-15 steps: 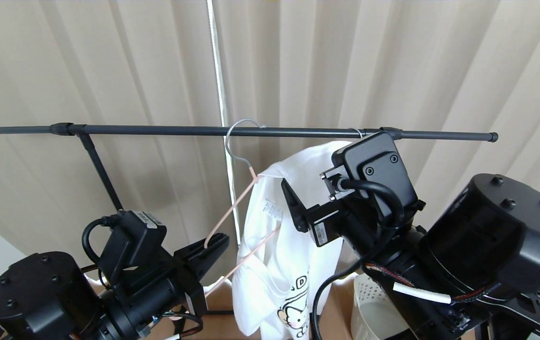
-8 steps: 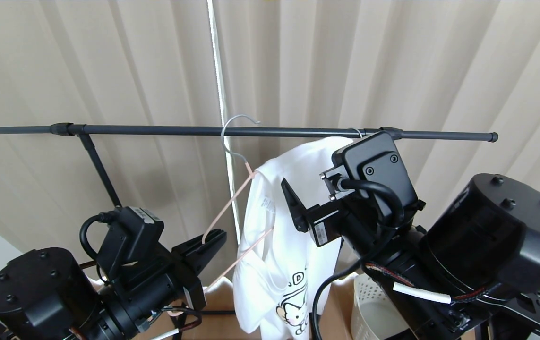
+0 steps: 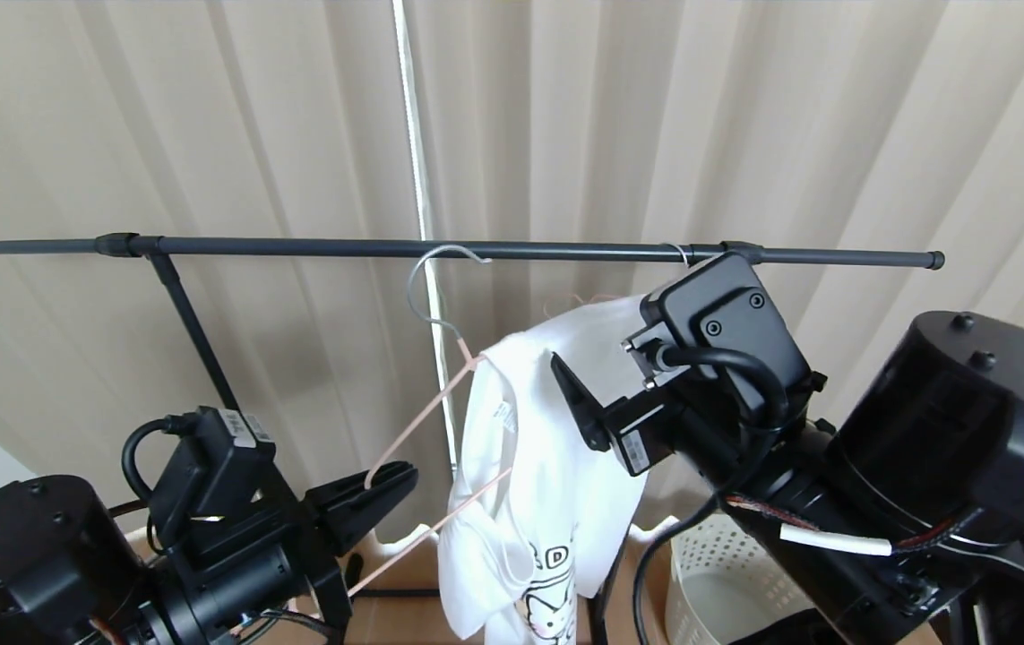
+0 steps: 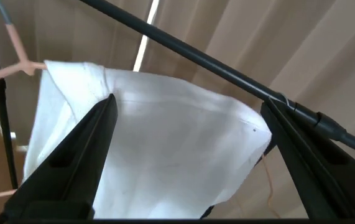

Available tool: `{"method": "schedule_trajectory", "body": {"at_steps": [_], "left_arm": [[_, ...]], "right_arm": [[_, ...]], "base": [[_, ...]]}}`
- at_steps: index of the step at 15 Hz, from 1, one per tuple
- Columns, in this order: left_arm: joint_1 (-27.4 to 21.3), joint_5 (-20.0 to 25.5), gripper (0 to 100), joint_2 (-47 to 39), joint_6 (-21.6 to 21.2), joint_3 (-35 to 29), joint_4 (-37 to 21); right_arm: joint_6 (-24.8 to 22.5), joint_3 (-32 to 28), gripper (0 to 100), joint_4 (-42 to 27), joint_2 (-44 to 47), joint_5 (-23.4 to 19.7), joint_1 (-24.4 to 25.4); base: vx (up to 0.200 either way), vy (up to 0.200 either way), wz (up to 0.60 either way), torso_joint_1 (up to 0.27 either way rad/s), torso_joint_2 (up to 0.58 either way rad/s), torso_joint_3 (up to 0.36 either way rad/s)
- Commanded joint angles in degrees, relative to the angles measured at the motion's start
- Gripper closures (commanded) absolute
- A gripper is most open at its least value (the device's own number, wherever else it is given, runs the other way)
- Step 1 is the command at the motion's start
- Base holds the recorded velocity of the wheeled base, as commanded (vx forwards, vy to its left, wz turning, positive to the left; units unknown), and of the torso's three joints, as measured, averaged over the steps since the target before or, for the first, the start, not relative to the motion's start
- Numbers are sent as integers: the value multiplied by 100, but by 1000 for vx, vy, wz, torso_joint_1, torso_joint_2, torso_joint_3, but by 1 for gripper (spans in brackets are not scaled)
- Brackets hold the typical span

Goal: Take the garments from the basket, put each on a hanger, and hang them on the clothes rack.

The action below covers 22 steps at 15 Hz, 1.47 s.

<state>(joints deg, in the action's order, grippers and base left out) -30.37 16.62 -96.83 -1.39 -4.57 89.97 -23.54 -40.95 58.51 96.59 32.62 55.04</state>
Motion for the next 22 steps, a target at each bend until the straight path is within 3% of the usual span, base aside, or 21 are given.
{"method": "schedule_trajectory", "body": {"at_steps": [1, 2, 5, 6, 7, 8, 9, 11, 13, 17, 22], "left_arm": [[382, 307, 100, 138, -10, 185, 3], [435, 351, 100, 120, -28, 211, 3], [497, 624, 100, 68, -169, 343, 3], [558, 747, 100, 68, -213, 378, 3], [699, 1177, 100, 59, -415, 457, 3], [708, 1283, 100, 59, -494, 457, 3], [716, 1423, 100, 33, -731, 457, 3], [637, 1459, 100, 50, -872, 457, 3], [479, 1494, 100, 59, -872, 457, 3], [207, 1485, 100, 33, -872, 457, 3], [-92, 1476, 100, -47, -889, 457, 3]], "right_arm": [[-19, -405, 0, -1800, -1168, -792, -143], [7, -809, 0, -3250, -1634, -1267, -239], [16, -1855, 0, -6599, -2293, -2770, -732], [16, -2031, 0, -7020, -2311, -2955, -811], [-1, -2611, 0, -8119, -2249, -3693, -1101], [-1, -2787, 0, -8400, -2197, -3939, -1197], [-133, -3139, 0, -8980, -1959, -4704, -1531], [-397, -3455, 0, -9464, -1564, -5468, -1865], [-713, -3719, 0, -9701, -1133, -5811, -2006], [-880, -4589, 0, -9965, -272, -5934, -2173], [-1627, -5731, 0, -11186, 414, -5934, -2270]], "base": [[0, 0, 0, 0, 0, 0], [0, 0, 0, 0, 0, 0], [0, 0, 0, 0, 0, 0], [0, 0, 0, 0, 0, 0], [0, 0, 0, 0, 0, 0], [0, 0, 0, 0, 0, 0], [0, 0, 0, 0, 0, 0], [0, 0, 0, 0, 0, 0], [0, 0, 0, 0, 0, 0], [0, 0, 0, 0, 0, 0], [0, 0, 0, 0, 0, 0]]}}
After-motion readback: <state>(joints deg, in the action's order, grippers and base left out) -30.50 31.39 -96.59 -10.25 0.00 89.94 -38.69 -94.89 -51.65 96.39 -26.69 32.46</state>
